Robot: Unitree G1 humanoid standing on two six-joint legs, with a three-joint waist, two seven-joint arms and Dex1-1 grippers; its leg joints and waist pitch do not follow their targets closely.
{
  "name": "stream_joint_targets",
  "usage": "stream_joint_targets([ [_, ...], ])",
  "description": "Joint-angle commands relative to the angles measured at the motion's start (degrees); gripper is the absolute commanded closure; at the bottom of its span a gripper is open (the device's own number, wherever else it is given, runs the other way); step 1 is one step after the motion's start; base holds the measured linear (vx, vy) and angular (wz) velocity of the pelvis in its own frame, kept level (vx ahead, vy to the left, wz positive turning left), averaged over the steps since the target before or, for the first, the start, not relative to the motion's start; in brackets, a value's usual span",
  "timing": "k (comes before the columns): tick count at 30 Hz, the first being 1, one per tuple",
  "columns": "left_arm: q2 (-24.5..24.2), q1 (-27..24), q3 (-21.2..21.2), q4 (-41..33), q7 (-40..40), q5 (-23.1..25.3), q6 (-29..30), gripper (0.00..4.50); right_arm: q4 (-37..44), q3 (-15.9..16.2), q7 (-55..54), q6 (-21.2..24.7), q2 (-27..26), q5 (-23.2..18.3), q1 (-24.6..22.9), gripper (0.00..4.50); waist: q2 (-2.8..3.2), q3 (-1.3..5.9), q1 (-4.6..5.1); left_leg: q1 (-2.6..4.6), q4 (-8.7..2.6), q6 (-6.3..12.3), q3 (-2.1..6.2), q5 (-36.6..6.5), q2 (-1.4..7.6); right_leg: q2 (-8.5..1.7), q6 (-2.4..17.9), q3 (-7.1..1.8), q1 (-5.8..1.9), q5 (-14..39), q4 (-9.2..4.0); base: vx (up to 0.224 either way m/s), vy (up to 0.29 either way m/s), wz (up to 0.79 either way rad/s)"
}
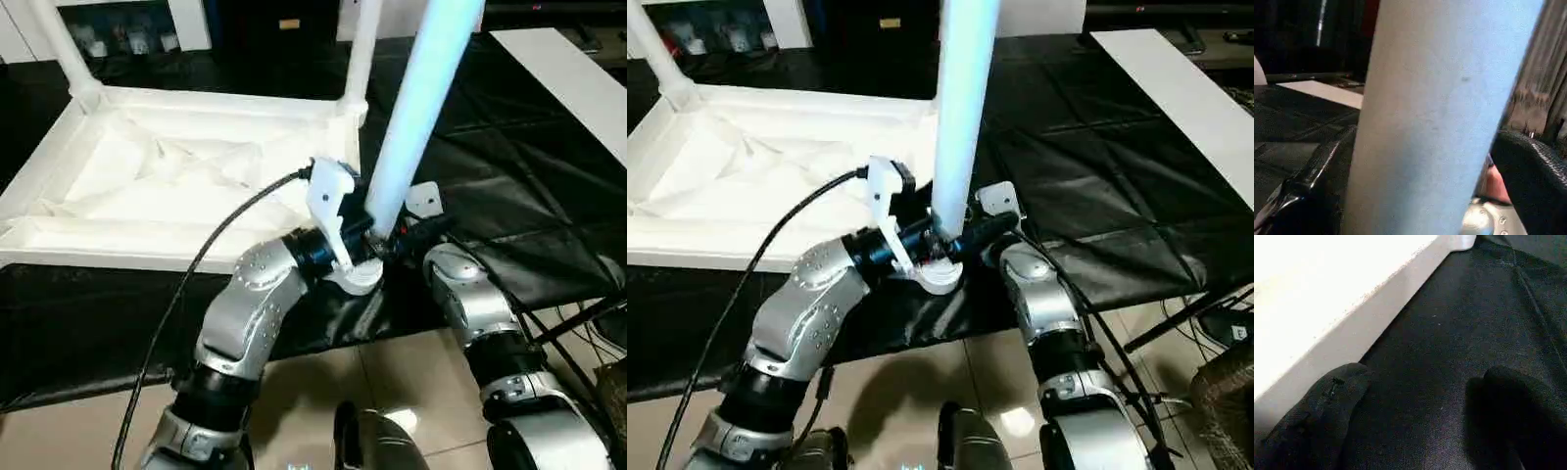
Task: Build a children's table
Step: Rotate table base
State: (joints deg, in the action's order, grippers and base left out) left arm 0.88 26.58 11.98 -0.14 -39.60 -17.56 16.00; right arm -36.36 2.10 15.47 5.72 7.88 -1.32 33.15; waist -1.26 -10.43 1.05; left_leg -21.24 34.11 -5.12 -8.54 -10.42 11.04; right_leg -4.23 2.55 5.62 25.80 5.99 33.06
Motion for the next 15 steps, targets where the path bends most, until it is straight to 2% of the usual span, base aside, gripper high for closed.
stream_joint_targets([
  [1, -2.7, -0.1, -1.1, -0.6, -2.5, -0.3, 0.9, 0.04, 2.0, -0.7, 1.1, -0.7, 1.1, -0.1, -1.6, 0.0, 0.1, 6.15, -0.85, -0.56, -3.16, 5.9, -0.45, -9.7, 0.26, -2.61, 6.0, -2.04, -5.22, 25.1, -4.44, 0.0, 0.0, 0.0],
  [2, -4.6, -0.5, -1.4, -1.3, -4.6, -1.4, 2.1, 0.04, 3.3, -1.6, 1.5, 0.0, 2.0, -0.8, -2.4, 0.0, 0.55, 6.18, -0.98, -0.42, -3.16, 5.91, -0.41, -9.4, 0.31, -2.65, 6.5, -2.09, -5.18, 24.3, -4.24, 0.0, 0.0, 0.0],
  [3, -4.6, -0.5, -1.4, -1.3, -4.6, -1.4, 2.1, 0.04, 3.3, -1.6, 1.5, 0.0, 2.0, -0.8, -2.4, 0.0, 0.54, 6.22, -1.06, -0.33, -3.16, 5.98, -0.44, -9.2, 0.32, -2.58, 6.5, -2.15, -5.13, 23.7, -4.25, 0.0, 0.0, 0.0],
  [4, -6.9, -0.9, -1.5, -1.8, -7.1, -2.2, 3.5, 0.04, 4.8, -2.0, 2.2, -0.1, 2.9, -1.2, -3.3, 0.0, 0.48, 6.29, -1.17, -0.35, -3.17, 6.17, -0.43, -8.7, 0.42, -2.56, 7.3, -2.2, -5.14, 22.5, -3.97, 0.0, 0.0, 0.0],
  [5, -10.0, -1.3, -1.5, -2.2, -10.3, -2.9, 4.7, 0.04, 7.0, -2.9, 3.6, 0.1, 3.8, -2.4, -4.5, 0.0, 0.65, 6.39, -1.5, -0.08, -3.2, 6.24, -0.53, -8.3, 0.5, -2.6, 7.9, -2.33, -5.06, 21.6, -3.82, 0.0, 0.0, 0.0],
  [7, -15.2, -1.6, -1.2, -1.9, -16.0, -3.8, 6.2, 0.04, 10.8, -4.2, 5.4, 1.6, 5.5, -4.1, -6.3, 0.0, 0.83, 6.27, -1.91, -0.04, -3.32, 6.35, -0.56, -8.2, 0.63, -2.58, 8.5, -2.41, -5.01, 20.9, -3.71, 0.0, 0.0, 0.0],
  [8, -15.2, -1.6, -1.2, -1.9, -16.0, -3.8, 6.2, 0.04, 10.8, -4.2, 5.4, 1.6, 5.5, -4.1, -6.3, 0.0, 1.2, 6.22, -1.95, 0.19, -3.53, 6.32, -0.51, -8.6, 0.78, -2.48, 8.8, -2.49, -4.92, 20.3, -3.63, 0.0, 0.0, 0.0],
  [9, -17.5, -1.4, -0.6, -0.9, -18.1, -3.0, 6.0, 0.31, 12.7, -4.5, 7.0, 2.6, 6.5, -4.8, -7.2, 0.0, 1.12, 6.22, -1.93, 0.17, -3.44, 6.17, -0.54, -8.8, 0.71, -2.47, 9.1, -2.45, -4.92, 20.4, -3.56, 0.0, 0.0, 0.0],
  [11, -21.6, -0.5, 1.4, 2.3, -21.5, 0.1, 3.9, 0.38, 16.8, -4.7, 11.0, 3.6, 9.1, -6.5, -9.3, 0.0, 1.01, 5.99, -2.3, 0.36, -3.59, 6.21, -0.6, -10.1, 0.42, -2.33, 8.0, -2.51, -4.97, 22.8, -4.14, 0.0, 0.0, 0.0],
  [12, -23.4, 0.3, 2.8, 4.4, -22.7, 2.3, 2.3, 0.44, 18.8, -4.6, 13.1, 3.8, 10.4, -7.2, -10.3, 0.0, 0.9, 6.16, -2.33, 0.19, -3.62, 5.96, -0.59, -9.8, 0.55, -2.57, 7.7, -2.57, -5.1, 23.5, -3.89, 0.0, 0.0, 0.0],
  [13, -24.9, 1.0, 3.9, 6.4, -23.7, 4.3, 0.9, 0.44, 20.4, -4.4, 14.9, 4.0, 11.5, -7.9, -11.2, 0.0, 1.01, 5.94, -2.64, 0.26, -3.72, 6.3, -0.5, -10.3, 0.22, -2.31, 6.3, -2.38, -5.01, 25.6, -4.62, 0.0, 0.0, 0.0],
  [14, -26.3, 2.2, 5.2, 9.3, -24.7, 6.8, -1.7, 0.56, 23.0, -4.1, 17.4, 4.9, 13.1, -8.7, -12.6, 0.0, 1.06, 6.11, -2.96, 0.39, -3.71, 5.87, -0.51, -10.3, 0.35, -2.53, 5.0, -2.57, -4.95, 27.1, -4.54, 0.0, 0.0, 0.0],
  [15, -26.8, 2.6, 5.7, 10.3, -25.0, 7.7, -2.8, 0.56, 24.1, -3.9, 18.5, 5.3, 13.7, -9.0, -13.2, 0.0, 1.0, 6.15, -3.02, 0.34, -3.69, 5.85, -0.54, -10.1, 0.25, -2.55, 4.6, -2.57, -5.0, 27.7, -4.71, 0.0, 0.0, 0.0],
])
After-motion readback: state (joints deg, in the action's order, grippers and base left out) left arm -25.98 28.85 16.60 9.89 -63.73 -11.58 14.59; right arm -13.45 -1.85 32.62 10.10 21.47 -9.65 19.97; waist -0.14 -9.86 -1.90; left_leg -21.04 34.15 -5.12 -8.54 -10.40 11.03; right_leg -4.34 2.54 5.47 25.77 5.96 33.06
